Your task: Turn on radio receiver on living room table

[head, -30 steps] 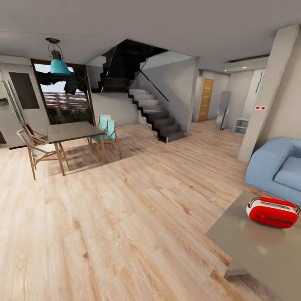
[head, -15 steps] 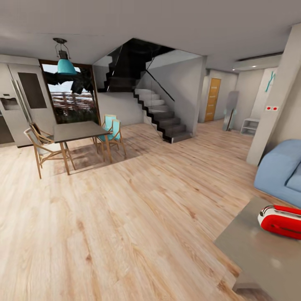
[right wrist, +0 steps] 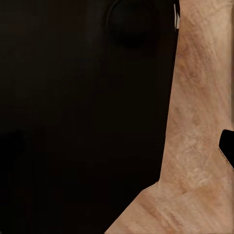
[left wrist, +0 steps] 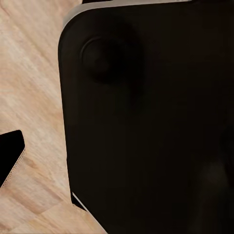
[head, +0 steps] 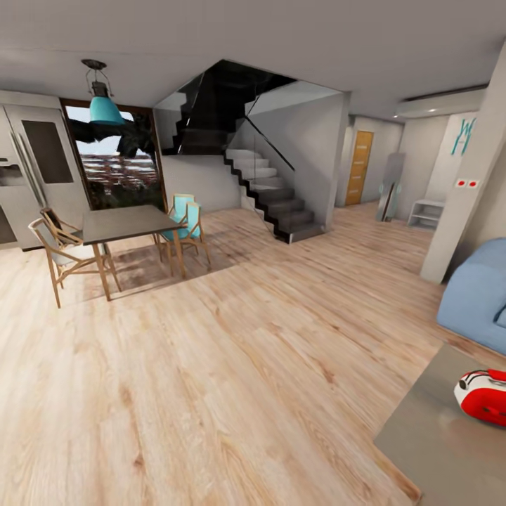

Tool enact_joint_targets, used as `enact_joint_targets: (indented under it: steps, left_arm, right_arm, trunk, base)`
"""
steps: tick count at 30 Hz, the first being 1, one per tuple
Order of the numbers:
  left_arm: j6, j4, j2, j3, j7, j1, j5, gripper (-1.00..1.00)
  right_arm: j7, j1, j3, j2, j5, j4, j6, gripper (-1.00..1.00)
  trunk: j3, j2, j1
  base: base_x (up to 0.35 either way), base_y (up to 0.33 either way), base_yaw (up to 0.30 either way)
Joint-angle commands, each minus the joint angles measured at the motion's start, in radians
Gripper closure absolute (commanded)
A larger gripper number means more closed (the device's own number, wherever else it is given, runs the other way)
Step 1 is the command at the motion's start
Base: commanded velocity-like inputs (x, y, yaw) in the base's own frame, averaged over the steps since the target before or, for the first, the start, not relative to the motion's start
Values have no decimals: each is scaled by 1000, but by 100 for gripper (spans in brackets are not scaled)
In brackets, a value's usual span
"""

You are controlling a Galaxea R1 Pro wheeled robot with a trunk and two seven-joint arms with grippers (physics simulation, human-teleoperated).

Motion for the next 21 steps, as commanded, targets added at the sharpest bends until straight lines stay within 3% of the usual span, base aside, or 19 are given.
enact_joint_targets:
  steps: [1,21]
  left_arm:
    - [0,0,0,0,0,0,0,-100]
    - [1,-17,1,0,-3,0,0,-100]
  right_arm:
    - [0,0,0,0,0,0,0,-100]
    - [0,0,0,0,0,0,0,-100]
  trunk:
    - [0,0,0]
    - [0,0,0]
  base:
    - [324,0,0]
    - [324,45,0]
